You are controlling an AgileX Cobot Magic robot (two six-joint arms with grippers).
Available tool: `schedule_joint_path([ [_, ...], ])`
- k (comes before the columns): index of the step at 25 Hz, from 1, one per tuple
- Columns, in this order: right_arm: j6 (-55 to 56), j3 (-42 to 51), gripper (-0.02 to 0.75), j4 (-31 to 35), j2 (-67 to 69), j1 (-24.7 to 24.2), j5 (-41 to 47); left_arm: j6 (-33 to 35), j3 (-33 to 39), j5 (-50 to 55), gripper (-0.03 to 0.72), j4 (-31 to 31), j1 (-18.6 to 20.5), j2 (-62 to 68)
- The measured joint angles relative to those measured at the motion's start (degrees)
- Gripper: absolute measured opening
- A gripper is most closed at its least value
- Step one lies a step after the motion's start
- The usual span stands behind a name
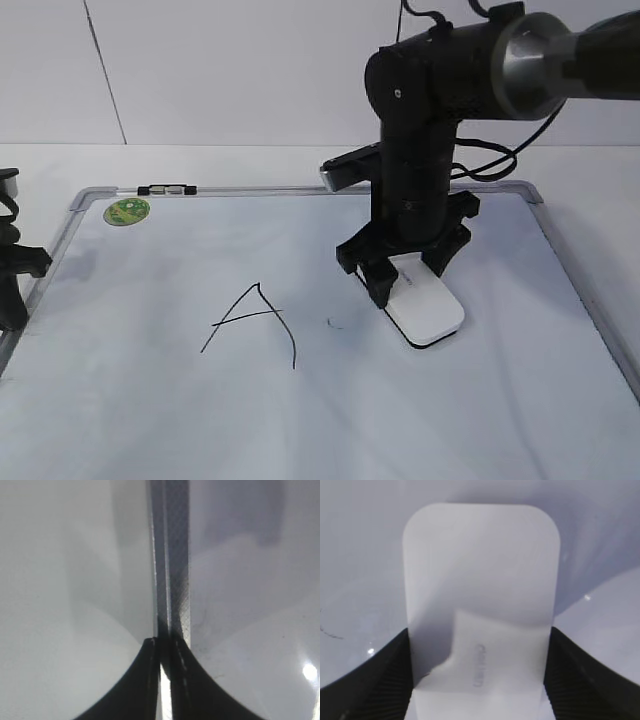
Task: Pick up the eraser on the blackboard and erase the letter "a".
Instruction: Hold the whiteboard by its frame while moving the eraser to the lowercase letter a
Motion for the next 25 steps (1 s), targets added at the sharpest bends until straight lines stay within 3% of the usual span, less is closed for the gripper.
schedule_joint_path([
  [6, -2.81, 0.0, 0.559, 3.79, 0.0, 0.41, -0.34, 0.0, 0.0, 0.0, 0.017, 0.22, 0.0, 0.0],
  [15, -3.43, 0.0, 0.559, 5.67, 0.0, 6.63, -2.28, -0.09, -0.04, 0.0, 0.017, 0.22, 0.0, 0.1],
  [25, -3.43, 0.0, 0.559, 7.7, 0.0, 7.02, -3.06, -0.09, -0.04, 0.0, 0.017, 0.22, 0.0, 0.1],
])
